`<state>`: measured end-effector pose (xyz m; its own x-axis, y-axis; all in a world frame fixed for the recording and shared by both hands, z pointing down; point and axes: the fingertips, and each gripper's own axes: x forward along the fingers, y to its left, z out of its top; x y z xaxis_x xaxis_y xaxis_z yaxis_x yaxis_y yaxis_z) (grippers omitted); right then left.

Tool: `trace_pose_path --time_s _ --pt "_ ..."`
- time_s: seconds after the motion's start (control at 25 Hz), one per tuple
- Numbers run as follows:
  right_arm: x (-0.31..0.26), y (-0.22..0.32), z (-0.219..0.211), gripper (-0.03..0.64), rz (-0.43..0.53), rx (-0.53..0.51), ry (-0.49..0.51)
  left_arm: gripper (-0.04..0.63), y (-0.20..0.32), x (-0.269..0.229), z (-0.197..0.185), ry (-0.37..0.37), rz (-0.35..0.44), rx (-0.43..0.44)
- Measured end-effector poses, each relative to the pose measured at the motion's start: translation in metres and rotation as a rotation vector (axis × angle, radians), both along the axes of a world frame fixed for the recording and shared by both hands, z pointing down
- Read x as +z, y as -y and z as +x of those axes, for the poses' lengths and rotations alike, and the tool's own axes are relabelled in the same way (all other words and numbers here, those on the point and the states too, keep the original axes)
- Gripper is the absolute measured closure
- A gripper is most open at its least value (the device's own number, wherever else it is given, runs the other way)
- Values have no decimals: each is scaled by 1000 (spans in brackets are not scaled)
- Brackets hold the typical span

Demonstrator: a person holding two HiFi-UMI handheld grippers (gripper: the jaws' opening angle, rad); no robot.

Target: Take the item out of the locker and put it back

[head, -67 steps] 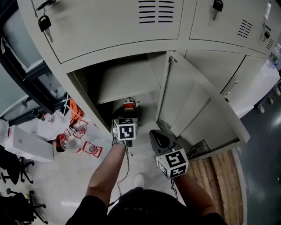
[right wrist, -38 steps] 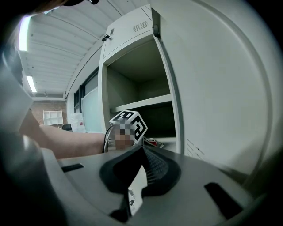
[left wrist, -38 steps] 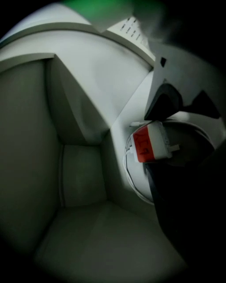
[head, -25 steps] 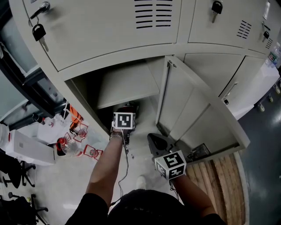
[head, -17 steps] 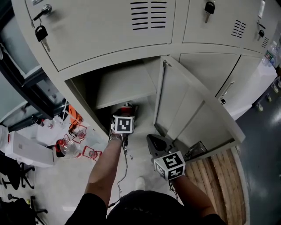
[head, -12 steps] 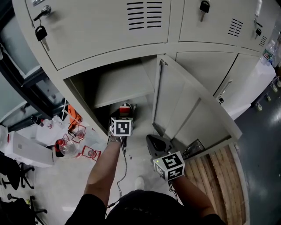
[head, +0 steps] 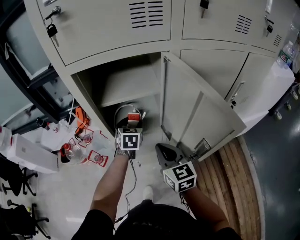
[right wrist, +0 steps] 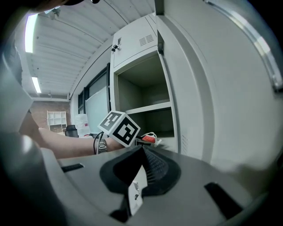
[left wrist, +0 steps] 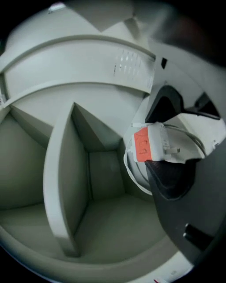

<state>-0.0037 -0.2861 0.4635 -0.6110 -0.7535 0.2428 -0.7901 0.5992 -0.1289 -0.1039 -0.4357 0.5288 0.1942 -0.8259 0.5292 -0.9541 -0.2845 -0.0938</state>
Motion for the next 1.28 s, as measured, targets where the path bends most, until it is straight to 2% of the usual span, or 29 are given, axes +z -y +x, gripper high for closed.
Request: trace_pose_path --time_s 0.4,0.8,1.04,1.28 --pt "-9 -54 16 620 29 -47 9 327 -80 -28 21 -31 68 -13" --pt "-12 -121 27 620 38 -121 3 327 -192 -56 30 -49 138 -48" --pt "-13 -141 13 620 30 -149 25 327 -259 -70 12 -58 160 -75" --pt "-16 -152 -26 620 23 -173 39 327 -315 -83 -25 -54 176 -92"
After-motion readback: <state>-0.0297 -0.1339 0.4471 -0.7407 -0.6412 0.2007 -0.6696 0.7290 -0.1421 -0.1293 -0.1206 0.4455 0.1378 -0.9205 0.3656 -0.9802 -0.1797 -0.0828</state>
